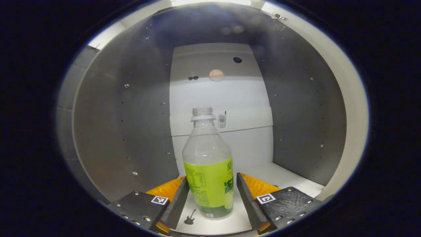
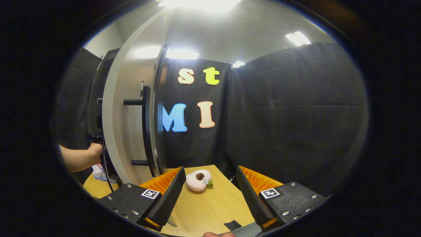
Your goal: Open the cabinet door with the right hand, grasp the bottle in the cabinet with the left hand and place it on the coaster, then close the cabinet door with the right hand.
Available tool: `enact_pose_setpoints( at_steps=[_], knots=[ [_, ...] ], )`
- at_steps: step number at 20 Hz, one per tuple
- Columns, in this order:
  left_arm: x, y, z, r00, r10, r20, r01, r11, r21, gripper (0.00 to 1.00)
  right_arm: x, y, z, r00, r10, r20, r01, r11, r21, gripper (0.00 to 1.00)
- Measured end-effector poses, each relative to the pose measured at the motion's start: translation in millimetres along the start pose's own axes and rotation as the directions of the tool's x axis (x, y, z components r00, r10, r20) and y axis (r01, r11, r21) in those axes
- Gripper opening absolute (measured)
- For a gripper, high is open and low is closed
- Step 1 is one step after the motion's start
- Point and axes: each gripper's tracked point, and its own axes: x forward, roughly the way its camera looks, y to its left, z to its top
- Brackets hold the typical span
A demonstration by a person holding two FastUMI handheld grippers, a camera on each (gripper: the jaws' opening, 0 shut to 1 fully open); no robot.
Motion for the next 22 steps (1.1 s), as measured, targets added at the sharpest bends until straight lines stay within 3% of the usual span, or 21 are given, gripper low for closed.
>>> enact_pose_setpoints(
  at_steps=[1,3,5,6,8,9,11,22],
  knots=[
    [-0.8,-0.9,-1.3,1.000,-0.007,-0.002,0.007,1.000,0.003,0.75,0.3,2.4,-1.2,1.000,-0.006,-0.001,0.006,1.000,0.003,0.96],
    [-0.1,-3.2,0.1,1.000,-0.019,0.003,0.019,1.000,-0.007,0.68,0.1,6.0,-4.0,1.000,-0.008,-0.003,0.008,1.000,0.009,0.95],
    [0.4,-2.4,1.2,1.000,-0.015,0.010,0.015,1.000,-0.006,0.68,1.1,10.3,-9.4,1.000,0.001,-0.009,-0.001,1.000,0.013,0.95],
    [0.3,-2.8,3.0,1.000,-0.018,0.017,0.018,1.000,-0.010,0.72,0.4,12.1,-10.5,1.000,0.011,-0.008,-0.011,1.000,0.020,0.95],
    [0.1,-2.4,5.2,1.000,-0.013,0.025,0.013,1.000,-0.018,0.72,1.3,13.7,-12.6,0.999,0.036,-0.005,-0.036,0.999,0.031,0.95],
    [1.3,-1.7,5.7,1.000,-0.004,0.029,0.004,1.000,-0.021,0.68,1.7,12.5,-12.4,0.999,0.050,0.000,-0.050,0.998,0.032,0.95],
    [1.5,-0.3,7.3,0.999,0.008,0.039,-0.007,1.000,-0.021,0.72,0.9,6.8,-4.9,0.996,0.078,0.034,-0.079,0.997,0.024,0.95],
    [-20.3,-0.9,17.2,0.984,0.139,0.113,-0.142,0.990,0.014,0.72,-2.1,-32.7,-21.3,0.964,0.267,0.007,-0.267,0.962,0.051,0.95]
  ],
)
